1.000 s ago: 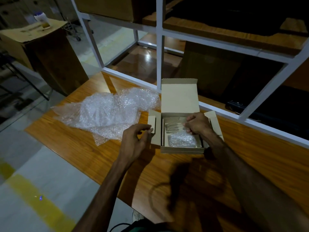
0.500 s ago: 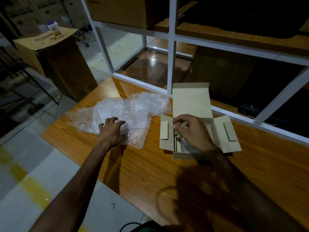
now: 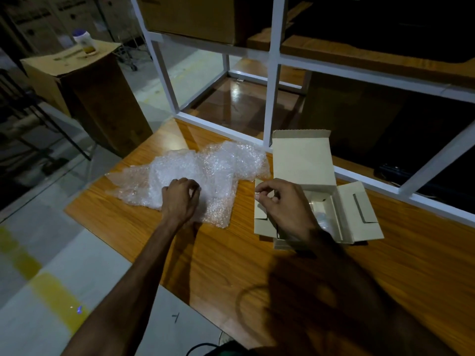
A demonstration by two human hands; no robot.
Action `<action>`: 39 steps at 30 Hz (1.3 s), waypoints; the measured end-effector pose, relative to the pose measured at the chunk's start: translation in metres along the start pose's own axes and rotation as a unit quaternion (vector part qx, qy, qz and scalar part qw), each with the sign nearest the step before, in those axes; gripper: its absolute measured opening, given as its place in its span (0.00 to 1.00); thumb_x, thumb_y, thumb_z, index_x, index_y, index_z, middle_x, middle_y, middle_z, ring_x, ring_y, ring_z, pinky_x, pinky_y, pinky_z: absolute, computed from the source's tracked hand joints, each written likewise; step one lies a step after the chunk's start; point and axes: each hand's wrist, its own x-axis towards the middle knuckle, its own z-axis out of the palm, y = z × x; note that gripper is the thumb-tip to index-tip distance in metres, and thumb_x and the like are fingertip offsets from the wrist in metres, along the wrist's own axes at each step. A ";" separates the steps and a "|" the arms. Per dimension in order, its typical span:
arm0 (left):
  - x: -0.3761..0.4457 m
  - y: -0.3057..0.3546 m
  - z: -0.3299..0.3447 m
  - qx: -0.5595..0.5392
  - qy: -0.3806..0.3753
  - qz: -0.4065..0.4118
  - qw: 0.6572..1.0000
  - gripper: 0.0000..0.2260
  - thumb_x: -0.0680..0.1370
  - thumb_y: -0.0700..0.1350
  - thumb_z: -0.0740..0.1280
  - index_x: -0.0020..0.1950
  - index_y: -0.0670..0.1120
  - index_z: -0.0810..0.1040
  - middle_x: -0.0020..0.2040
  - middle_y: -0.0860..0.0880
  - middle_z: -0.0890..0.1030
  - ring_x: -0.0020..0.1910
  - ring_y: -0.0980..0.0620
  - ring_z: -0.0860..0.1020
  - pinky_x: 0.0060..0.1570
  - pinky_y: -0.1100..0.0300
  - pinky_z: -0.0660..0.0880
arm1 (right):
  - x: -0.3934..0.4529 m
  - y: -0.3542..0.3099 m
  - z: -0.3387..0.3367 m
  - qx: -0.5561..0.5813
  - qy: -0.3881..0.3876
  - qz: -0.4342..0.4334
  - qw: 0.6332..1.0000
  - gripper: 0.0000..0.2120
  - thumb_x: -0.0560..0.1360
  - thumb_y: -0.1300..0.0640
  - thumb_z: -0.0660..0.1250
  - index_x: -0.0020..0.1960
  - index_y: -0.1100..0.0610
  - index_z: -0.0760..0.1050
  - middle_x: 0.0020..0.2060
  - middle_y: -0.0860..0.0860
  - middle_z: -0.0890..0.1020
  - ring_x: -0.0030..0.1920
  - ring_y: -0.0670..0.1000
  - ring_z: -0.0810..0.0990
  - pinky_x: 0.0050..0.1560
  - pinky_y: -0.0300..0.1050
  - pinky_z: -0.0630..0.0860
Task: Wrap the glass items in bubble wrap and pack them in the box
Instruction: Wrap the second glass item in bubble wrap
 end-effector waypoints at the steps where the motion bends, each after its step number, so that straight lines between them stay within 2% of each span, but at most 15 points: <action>1: 0.001 0.005 -0.004 -0.036 0.024 -0.004 0.999 0.09 0.83 0.49 0.64 0.53 0.48 0.84 0.50 0.49 0.85 0.50 0.47 0.80 0.52 0.43 0.78 | 0.002 -0.001 0.002 0.001 0.001 -0.007 1.000 0.06 0.80 0.54 0.73 0.55 0.50 0.85 0.46 0.39 0.84 0.47 0.37 0.80 0.46 0.37 0.78; 5: -0.002 0.033 -0.030 -0.183 0.076 -0.011 0.980 0.05 0.84 0.43 0.65 0.51 0.46 0.81 0.49 0.51 0.83 0.50 0.52 0.79 0.52 0.48 0.79 | 0.012 -0.009 0.014 -0.002 -0.019 -0.040 0.999 0.07 0.80 0.55 0.73 0.57 0.49 0.85 0.48 0.37 0.82 0.49 0.38 0.80 0.50 0.46 0.83; 8: -0.005 0.048 -0.052 -0.267 0.094 -0.024 0.959 0.05 0.84 0.41 0.66 0.51 0.45 0.81 0.46 0.53 0.83 0.48 0.54 0.81 0.50 0.48 0.81 | 0.019 -0.022 0.025 -0.001 -0.034 -0.059 0.998 0.13 0.79 0.54 0.73 0.64 0.49 0.82 0.50 0.40 0.82 0.48 0.40 0.80 0.49 0.50 0.83; 11: -0.008 0.063 -0.072 -0.379 0.070 -0.048 0.922 0.06 0.84 0.41 0.66 0.52 0.40 0.81 0.47 0.44 0.84 0.50 0.45 0.83 0.53 0.42 0.82 | 0.025 -0.036 0.035 0.003 -0.054 -0.075 0.996 0.26 0.78 0.52 0.75 0.74 0.44 0.74 0.55 0.43 0.80 0.47 0.44 0.81 0.48 0.52 0.84; 15: -0.021 0.074 -0.095 -0.478 0.008 -0.068 0.875 0.04 0.84 0.38 0.66 0.52 0.39 0.80 0.50 0.38 0.84 0.52 0.37 0.83 0.55 0.37 0.81 | 0.035 -0.055 0.041 -0.014 -0.064 -0.115 0.991 0.33 0.79 0.53 0.74 0.80 0.41 0.65 0.57 0.42 0.74 0.47 0.41 0.78 0.49 0.44 0.84; 18: -0.031 0.076 -0.109 -0.510 -0.038 -0.064 0.857 0.03 0.84 0.37 0.65 0.54 0.38 0.78 0.48 0.41 0.82 0.49 0.42 0.83 0.55 0.37 0.81 | 0.041 -0.065 0.040 -0.048 -0.052 -0.133 0.989 0.26 0.79 0.55 0.74 0.74 0.44 0.73 0.58 0.46 0.70 0.54 0.45 0.75 0.55 0.49 0.82; 20: -0.036 0.077 -0.119 -0.546 -0.057 -0.072 0.833 0.03 0.84 0.36 0.63 0.53 0.39 0.77 0.48 0.43 0.82 0.49 0.45 0.82 0.54 0.42 0.83 | 0.042 -0.069 0.038 -0.080 -0.037 -0.138 0.986 0.15 0.78 0.54 0.75 0.63 0.46 0.81 0.58 0.47 0.69 0.61 0.48 0.72 0.59 0.50 0.79; 22: -0.041 0.076 -0.128 -0.560 -0.050 -0.075 0.824 0.04 0.84 0.35 0.63 0.52 0.40 0.77 0.48 0.44 0.81 0.48 0.46 0.82 0.51 0.47 0.84 | 0.041 -0.071 0.035 -0.090 -0.026 -0.144 0.985 0.07 0.77 0.51 0.76 0.53 0.46 0.82 0.60 0.47 0.70 0.64 0.47 0.70 0.63 0.52 0.75; 25: -0.045 0.066 -0.135 -0.557 -0.014 -0.085 0.826 0.05 0.84 0.37 0.65 0.51 0.44 0.79 0.49 0.45 0.80 0.50 0.43 0.79 0.55 0.34 0.81 | 0.038 -0.072 0.027 -0.061 -0.052 -0.152 0.985 0.04 0.77 0.47 0.74 0.50 0.44 0.80 0.59 0.41 0.75 0.65 0.43 0.72 0.71 0.59 0.66; 27: -0.048 0.058 -0.137 -0.547 0.012 -0.097 0.831 0.06 0.84 0.38 0.66 0.50 0.46 0.81 0.50 0.44 0.79 0.51 0.40 0.76 0.56 0.27 0.76 | 0.035 -0.071 0.023 -0.039 -0.102 -0.135 0.985 0.03 0.79 0.46 0.71 0.51 0.43 0.79 0.54 0.37 0.80 0.59 0.40 0.77 0.72 0.64 0.66; 30: -0.053 0.051 -0.138 -0.525 0.057 -0.117 0.841 0.06 0.83 0.38 0.67 0.49 0.46 0.82 0.49 0.43 0.80 0.49 0.41 0.78 0.50 0.33 0.79 | 0.030 -0.069 0.020 -0.022 -0.133 -0.118 0.984 0.02 0.79 0.46 0.70 0.51 0.42 0.80 0.45 0.38 0.84 0.48 0.40 0.83 0.66 0.62 0.76; 32: -0.057 0.048 -0.138 -0.502 0.078 -0.109 0.854 0.06 0.82 0.39 0.69 0.48 0.47 0.83 0.49 0.43 0.83 0.49 0.41 0.80 0.49 0.37 0.80 | 0.025 -0.075 0.014 0.039 -0.150 -0.098 0.983 0.02 0.80 0.53 0.72 0.52 0.49 0.83 0.44 0.42 0.85 0.44 0.43 0.85 0.54 0.47 0.82; 34: -0.060 0.046 -0.136 -0.470 0.092 -0.102 0.872 0.03 0.81 0.41 0.71 0.49 0.47 0.84 0.52 0.42 0.85 0.54 0.39 0.82 0.53 0.36 0.80 | 0.020 -0.082 0.006 0.098 -0.171 -0.074 0.978 0.04 0.81 0.60 0.71 0.53 0.58 0.84 0.42 0.45 0.86 0.41 0.44 0.86 0.41 0.37 0.80; 37: -0.062 0.047 -0.134 -0.460 0.111 -0.102 0.875 0.03 0.81 0.38 0.71 0.50 0.44 0.84 0.55 0.42 0.85 0.57 0.40 0.82 0.58 0.37 0.81 | 0.017 -0.080 -0.001 0.121 -0.196 -0.017 0.973 0.05 0.82 0.61 0.70 0.53 0.62 0.84 0.32 0.41 0.83 0.32 0.43 0.82 0.34 0.40 0.77; 39: -0.063 0.051 -0.134 -0.462 0.122 -0.098 0.873 0.04 0.80 0.37 0.71 0.50 0.46 0.85 0.55 0.44 0.85 0.58 0.41 0.82 0.58 0.39 0.82 | 0.016 -0.076 -0.002 0.112 -0.166 0.027 0.979 0.05 0.81 0.58 0.71 0.52 0.58 0.85 0.36 0.41 0.85 0.33 0.39 0.82 0.36 0.38 0.76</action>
